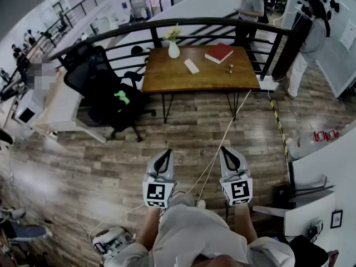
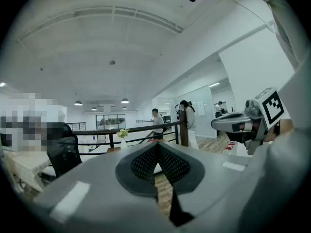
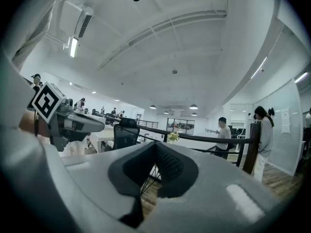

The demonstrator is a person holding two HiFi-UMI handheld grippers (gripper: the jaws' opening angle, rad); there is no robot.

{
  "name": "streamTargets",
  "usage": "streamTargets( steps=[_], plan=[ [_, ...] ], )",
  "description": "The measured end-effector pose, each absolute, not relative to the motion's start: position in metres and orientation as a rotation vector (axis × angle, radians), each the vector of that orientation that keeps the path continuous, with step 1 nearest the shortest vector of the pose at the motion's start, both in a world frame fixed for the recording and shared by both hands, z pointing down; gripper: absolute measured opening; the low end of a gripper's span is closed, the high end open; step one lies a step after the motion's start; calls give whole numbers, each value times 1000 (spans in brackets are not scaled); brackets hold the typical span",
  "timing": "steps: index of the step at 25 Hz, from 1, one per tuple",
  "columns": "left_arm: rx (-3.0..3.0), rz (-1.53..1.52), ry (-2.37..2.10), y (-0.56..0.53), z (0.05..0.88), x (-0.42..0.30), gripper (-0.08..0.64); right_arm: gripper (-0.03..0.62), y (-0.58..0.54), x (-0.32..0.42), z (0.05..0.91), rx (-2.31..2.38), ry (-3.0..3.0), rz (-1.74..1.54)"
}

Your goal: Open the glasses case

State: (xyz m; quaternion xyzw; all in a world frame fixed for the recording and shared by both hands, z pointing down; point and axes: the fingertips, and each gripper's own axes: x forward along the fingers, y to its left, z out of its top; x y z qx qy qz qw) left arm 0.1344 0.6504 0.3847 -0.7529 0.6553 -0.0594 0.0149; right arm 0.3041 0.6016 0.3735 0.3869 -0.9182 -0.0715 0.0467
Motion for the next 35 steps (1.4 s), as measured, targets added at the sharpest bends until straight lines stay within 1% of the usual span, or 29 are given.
streamTargets(
  steps=[6,14,25,30,35],
  plan=[
    [-2342,-176,2030,636,382,136,20,3,588,295,369,1163,-2852,-205],
    [-2331,-168,2027,572,392,105,20,5,531,269,388,1186,-2807,-183],
    [-2395,-146,1989,464,387,40,20,3,430,185,379,1161,-2794,-185],
    [-2416,-112,1954,427,383,15,20,5,397,158,373,1190,-2774,-229],
    [-2442,-96,1956,405,386,-3,20,5,379,143,382,1210,-2744,-175]
  ],
)
